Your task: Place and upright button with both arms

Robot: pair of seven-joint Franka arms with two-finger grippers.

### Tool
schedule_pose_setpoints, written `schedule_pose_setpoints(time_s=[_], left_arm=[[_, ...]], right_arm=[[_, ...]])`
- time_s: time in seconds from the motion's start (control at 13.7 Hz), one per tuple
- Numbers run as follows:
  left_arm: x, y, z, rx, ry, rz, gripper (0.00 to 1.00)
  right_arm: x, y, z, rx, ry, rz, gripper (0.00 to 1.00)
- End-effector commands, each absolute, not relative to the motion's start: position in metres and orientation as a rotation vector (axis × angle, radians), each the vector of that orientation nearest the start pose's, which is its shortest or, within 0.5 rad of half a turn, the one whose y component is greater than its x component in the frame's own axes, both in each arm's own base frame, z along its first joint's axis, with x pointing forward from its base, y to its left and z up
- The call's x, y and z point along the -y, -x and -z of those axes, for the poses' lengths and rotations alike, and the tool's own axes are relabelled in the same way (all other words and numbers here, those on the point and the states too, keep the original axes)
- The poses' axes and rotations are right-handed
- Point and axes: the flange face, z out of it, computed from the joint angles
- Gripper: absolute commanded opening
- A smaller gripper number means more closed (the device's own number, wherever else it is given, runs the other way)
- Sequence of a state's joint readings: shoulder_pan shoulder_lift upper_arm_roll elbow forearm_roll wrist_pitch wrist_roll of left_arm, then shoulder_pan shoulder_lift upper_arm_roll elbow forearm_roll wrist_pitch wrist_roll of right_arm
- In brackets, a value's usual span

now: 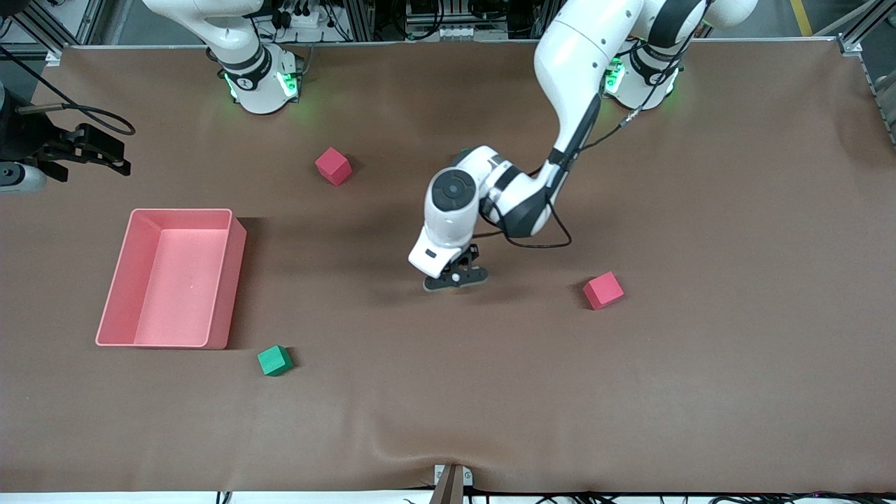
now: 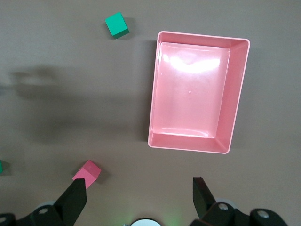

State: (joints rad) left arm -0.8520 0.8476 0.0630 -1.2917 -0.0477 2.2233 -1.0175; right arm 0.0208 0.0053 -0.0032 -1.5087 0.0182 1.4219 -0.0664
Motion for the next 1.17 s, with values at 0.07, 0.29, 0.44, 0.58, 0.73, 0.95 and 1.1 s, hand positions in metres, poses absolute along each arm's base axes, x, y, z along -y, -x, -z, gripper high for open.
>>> schedule_pose_setpoints(time_s=[0.07,0.29,0.44,0.58,0.73,0.95,1.1], left_arm=[[0.581,-0.483,-0.256,0.511,2.987,0.510,0.00],[0.595,-0.459,-0.255,0.489,2.938,0.558,0.00],[0.599,-0.450,-0.259,0.516,2.906,0.583,0.00],[0.604,-0.431,-0.257,0.618,2.813,0.643,0.00],[0.618,-0.402,-0.251,0.687,2.735,0.777,0.00],[0.642,-0.357,-0.233,0.802,2.665,1.016,0.00],[0.649,-0.337,-0.211,0.841,2.630,1.130,0.00]], right_arm=[[-0.013,-0.538,-0.644,0.148,3.106,-0.144,1.00],[-0.012,-0.538,-0.644,0.145,3.106,-0.144,1.00],[-0.011,-0.537,-0.643,0.143,3.106,-0.149,1.00],[-0.011,-0.537,-0.643,0.143,3.106,-0.149,1.00],[-0.011,-0.538,-0.642,0.143,3.106,-0.151,1.00],[-0.013,-0.538,-0.642,0.148,3.106,-0.152,1.00],[-0.013,-0.538,-0.642,0.148,3.106,-0.152,1.00]])
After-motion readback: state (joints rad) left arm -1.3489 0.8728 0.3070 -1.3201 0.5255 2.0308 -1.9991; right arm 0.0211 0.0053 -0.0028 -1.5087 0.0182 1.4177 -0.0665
